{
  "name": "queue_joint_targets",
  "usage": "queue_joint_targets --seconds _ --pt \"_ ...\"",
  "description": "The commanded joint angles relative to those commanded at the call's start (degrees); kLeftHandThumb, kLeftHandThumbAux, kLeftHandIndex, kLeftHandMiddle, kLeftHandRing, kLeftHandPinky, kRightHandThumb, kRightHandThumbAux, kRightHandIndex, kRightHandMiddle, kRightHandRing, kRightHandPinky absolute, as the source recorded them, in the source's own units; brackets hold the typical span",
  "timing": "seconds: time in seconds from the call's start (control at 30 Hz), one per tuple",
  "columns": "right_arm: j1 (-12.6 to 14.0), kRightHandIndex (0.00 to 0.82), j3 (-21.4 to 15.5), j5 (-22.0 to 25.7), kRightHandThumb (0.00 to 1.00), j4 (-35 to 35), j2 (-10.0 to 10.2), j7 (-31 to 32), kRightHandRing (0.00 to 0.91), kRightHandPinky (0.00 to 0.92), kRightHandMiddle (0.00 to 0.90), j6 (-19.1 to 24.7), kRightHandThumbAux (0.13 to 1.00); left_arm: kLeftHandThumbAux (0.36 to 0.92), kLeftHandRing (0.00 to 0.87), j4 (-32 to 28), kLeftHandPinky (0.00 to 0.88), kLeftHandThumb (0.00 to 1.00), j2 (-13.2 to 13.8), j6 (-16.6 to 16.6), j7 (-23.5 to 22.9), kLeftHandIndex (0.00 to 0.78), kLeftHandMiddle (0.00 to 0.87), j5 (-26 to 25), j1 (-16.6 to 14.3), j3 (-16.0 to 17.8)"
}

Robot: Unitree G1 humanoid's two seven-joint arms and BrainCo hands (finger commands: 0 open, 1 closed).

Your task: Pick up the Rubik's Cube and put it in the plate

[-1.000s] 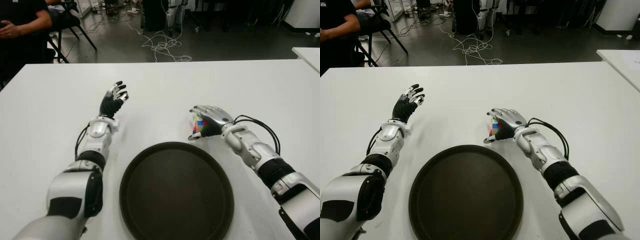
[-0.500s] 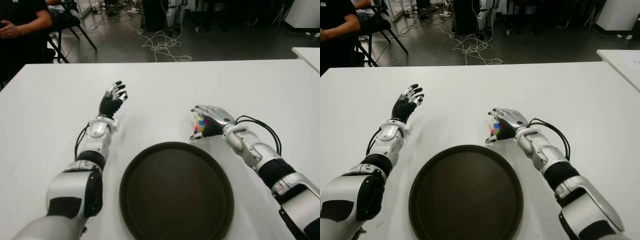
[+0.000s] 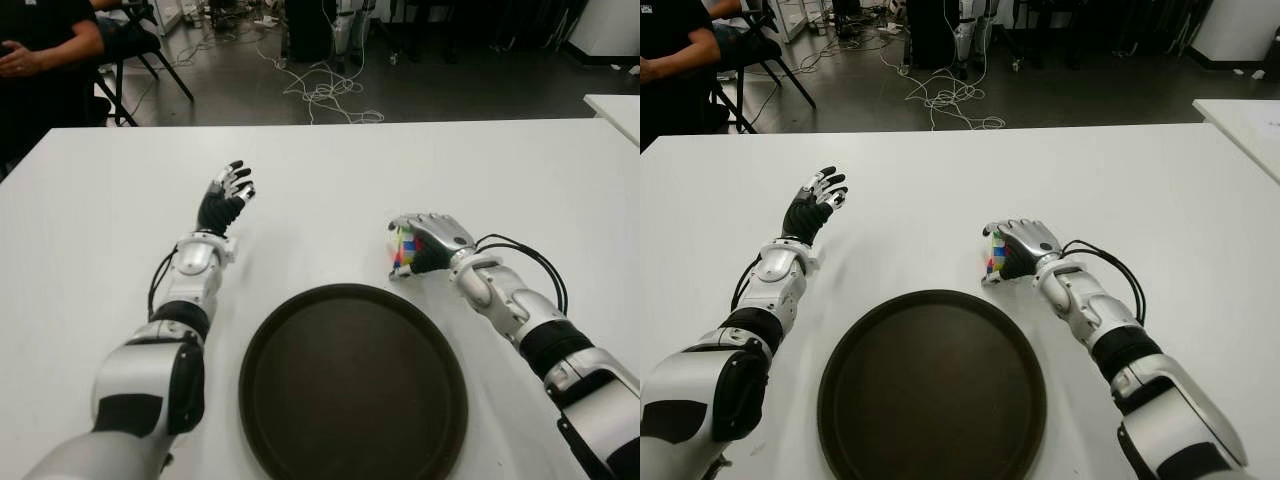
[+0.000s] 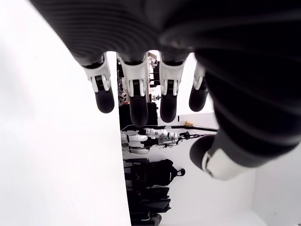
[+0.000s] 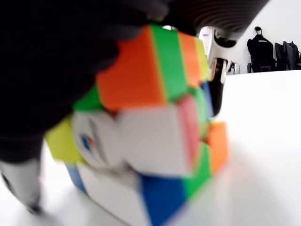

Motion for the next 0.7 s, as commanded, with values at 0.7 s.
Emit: queue_joint_targets --seconds 0.7 --pt "-0.12 0.413 -0.89 -0.18 0.694 1.78 1.19 -4.76 0.452 0.404 0.454 1.88 0.733 0.701 0.136 -0.02 0.102 0.055 -0.1 0.54 0.05 0.121 0.174 -0.92 -0.01 0.68"
